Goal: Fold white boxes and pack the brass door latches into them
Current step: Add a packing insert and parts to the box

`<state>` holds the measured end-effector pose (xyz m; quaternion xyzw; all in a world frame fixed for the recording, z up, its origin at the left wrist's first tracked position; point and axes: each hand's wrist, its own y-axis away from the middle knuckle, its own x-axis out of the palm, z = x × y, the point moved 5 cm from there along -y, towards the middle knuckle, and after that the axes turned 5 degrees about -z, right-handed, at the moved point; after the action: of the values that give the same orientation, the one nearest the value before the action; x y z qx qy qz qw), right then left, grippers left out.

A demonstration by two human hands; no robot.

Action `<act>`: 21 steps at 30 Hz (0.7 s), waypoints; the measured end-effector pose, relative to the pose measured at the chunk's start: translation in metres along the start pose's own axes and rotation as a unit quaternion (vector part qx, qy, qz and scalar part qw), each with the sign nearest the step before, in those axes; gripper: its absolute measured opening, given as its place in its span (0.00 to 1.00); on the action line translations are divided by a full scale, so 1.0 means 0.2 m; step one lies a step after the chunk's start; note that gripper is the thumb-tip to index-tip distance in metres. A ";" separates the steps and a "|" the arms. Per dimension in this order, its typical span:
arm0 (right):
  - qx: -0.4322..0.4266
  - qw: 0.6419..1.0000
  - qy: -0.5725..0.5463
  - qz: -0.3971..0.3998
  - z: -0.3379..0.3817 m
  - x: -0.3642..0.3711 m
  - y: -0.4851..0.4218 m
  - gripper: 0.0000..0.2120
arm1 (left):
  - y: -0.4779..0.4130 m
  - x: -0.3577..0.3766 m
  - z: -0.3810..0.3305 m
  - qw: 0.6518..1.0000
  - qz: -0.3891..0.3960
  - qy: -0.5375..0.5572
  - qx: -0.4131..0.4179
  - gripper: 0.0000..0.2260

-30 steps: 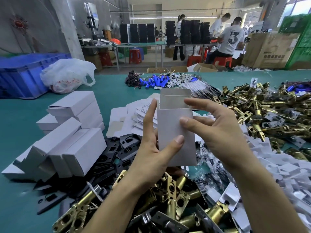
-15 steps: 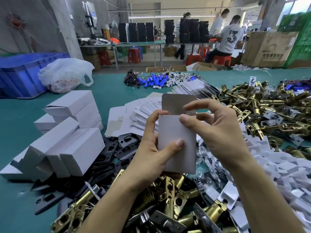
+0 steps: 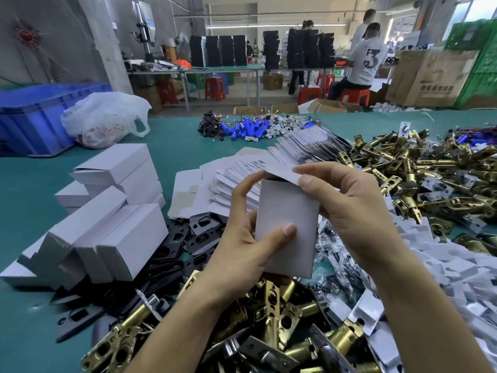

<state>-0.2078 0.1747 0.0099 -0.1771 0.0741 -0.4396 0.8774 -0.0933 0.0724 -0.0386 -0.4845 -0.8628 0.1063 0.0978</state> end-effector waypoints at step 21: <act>-0.013 0.999 0.026 0.044 0.06 -0.08 0.01 0.11 | 0.02 0.03 -0.01 0.998 0.046 -0.038 0.006 0.35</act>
<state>-0.2127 0.1910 0.0206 -0.1737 0.1108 -0.4043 0.8911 -0.0929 0.0797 -0.0367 -0.5188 -0.8419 0.1343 0.0633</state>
